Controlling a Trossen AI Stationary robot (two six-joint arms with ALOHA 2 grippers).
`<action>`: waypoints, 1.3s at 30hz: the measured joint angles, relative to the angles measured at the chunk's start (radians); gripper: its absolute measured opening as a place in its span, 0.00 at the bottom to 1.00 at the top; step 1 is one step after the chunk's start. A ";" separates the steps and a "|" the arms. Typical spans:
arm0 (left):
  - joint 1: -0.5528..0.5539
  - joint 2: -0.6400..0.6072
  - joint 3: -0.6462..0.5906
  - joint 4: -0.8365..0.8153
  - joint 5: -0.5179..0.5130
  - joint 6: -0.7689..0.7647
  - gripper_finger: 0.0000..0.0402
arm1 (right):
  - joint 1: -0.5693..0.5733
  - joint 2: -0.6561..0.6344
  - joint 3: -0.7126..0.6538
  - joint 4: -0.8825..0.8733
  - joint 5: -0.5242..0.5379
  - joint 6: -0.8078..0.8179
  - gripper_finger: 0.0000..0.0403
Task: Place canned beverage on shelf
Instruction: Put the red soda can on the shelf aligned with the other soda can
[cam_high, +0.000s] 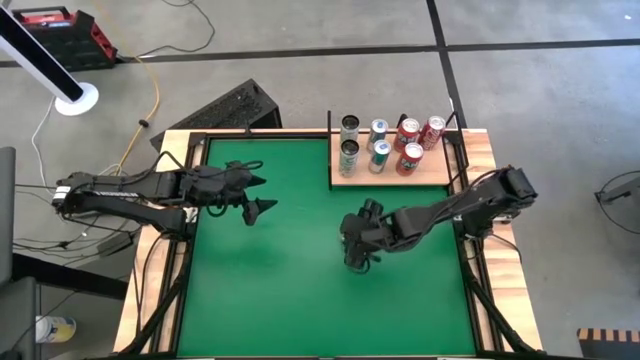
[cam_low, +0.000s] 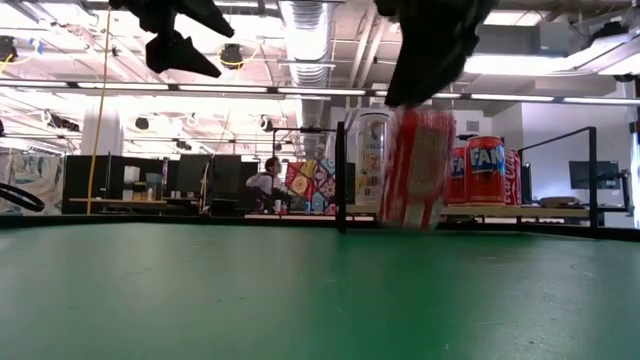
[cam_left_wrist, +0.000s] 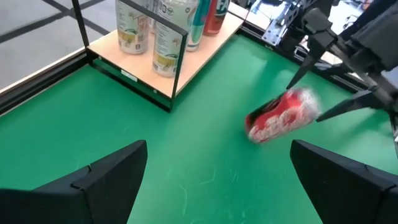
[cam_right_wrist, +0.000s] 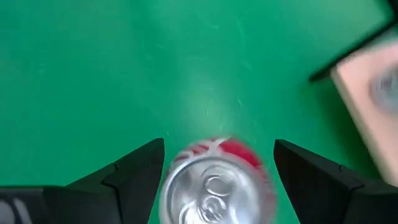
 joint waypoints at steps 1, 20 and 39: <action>0.000 0.000 0.000 0.004 0.000 -0.001 0.95 | -0.008 -0.014 0.000 0.003 -0.028 -0.042 0.81; 0.000 0.000 0.000 0.018 -0.006 -0.060 0.95 | -0.240 -0.145 0.002 0.009 -0.329 -0.099 0.81; 0.000 0.000 0.000 0.009 -0.012 -0.036 0.95 | -0.271 -0.014 0.002 -0.027 -0.329 0.114 0.81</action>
